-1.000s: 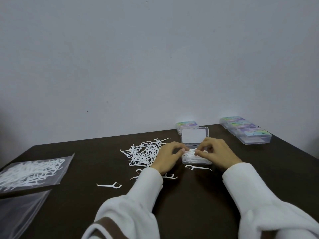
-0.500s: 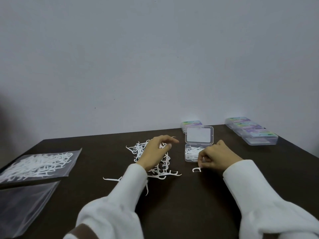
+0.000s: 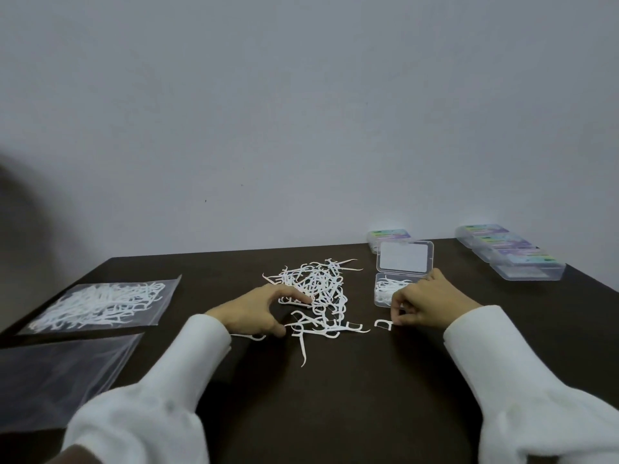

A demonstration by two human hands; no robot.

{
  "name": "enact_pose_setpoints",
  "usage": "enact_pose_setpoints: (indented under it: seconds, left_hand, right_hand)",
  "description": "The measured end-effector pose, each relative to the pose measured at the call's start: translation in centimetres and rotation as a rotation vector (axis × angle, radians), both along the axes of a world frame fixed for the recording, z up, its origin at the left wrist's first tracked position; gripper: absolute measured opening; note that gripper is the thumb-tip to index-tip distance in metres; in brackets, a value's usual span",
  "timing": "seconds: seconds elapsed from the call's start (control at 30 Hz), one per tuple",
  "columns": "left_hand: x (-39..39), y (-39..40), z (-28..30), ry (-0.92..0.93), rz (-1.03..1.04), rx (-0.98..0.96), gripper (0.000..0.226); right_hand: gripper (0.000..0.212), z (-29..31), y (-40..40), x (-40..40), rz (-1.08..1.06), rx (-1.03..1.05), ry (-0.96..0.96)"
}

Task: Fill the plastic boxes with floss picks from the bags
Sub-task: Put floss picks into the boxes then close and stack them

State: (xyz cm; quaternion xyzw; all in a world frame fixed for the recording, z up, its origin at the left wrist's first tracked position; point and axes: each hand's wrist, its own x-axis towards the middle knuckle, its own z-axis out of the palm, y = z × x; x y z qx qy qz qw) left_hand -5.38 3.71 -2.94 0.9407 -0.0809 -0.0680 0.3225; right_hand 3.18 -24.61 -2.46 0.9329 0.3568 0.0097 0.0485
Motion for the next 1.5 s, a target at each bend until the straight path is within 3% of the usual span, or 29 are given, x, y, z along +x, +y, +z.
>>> enact_pose_setpoints:
  seconds: [0.13, 0.3, 0.5, 0.63, 0.7, 0.87, 0.97, 1.07, 1.23, 1.37, 1.5]
  left_hand:
    - [-0.5, -1.0, 0.3, 0.031, -0.08, 0.128, 0.077]
    - [0.9, -2.8, -0.1, -0.023, -0.149, 0.194, 0.068]
    - [2.5, -4.3, -0.8, -0.134, -0.074, 0.217, 0.052]
    - [1.8, -3.8, -1.2, -0.23, 0.017, 0.097, 0.044]
    - [1.0, -2.8, -1.0, -0.218, 0.045, 0.04, 0.042]
    - [-1.4, 1.1, 0.7, -0.084, 0.067, 0.248, 0.058]
    - [-2.3, 3.3, 1.1, 0.05, 0.108, 0.401, 0.065]
    - [-2.8, 4.5, 0.8, 0.064, 0.167, 0.331, 0.053]
    - [-2.1, 4.5, -0.3, -0.073, 0.199, 0.135, 0.028]
    - [-1.3, 2.6, -1.5, -0.208, 0.216, 0.012, 0.023]
    - [-0.1, 0.6, -2.7, -0.366, 0.242, 0.007, 0.026]
  right_hand:
    - [0.024, 0.2, 0.5, -0.2, -0.035, 0.097, -0.088]
    - [0.024, 0.4, -0.2, 0.1, -0.197, 0.214, -0.357]
    - [0.021, -0.3, 0.2, 0.3, -0.184, 0.268, -0.302]
    - [0.014, -0.5, 1.5, -0.8, 0.039, 0.507, -0.233]
    - [0.023, -0.8, 2.7, -1.6, 0.158, 0.531, -0.122]
    - [0.065, -2.4, 6.1, -3.1, 0.137, 0.346, 0.086]
    - [0.057, -2.8, 7.3, -3.2, 0.124, 0.29, 0.058]
    - [0.04, -2.5, 8.0, -3.2, 0.147, 0.303, -0.006]
    - [0.039, -2.6, 8.5, -3.1, 0.215, 0.147, -0.282]
    - [0.04, -2.7, 8.5, -3.3, 0.185, 0.209, -0.249]
    - [0.051, -2.9, 8.6, -3.5, 0.188, 0.292, -0.238]
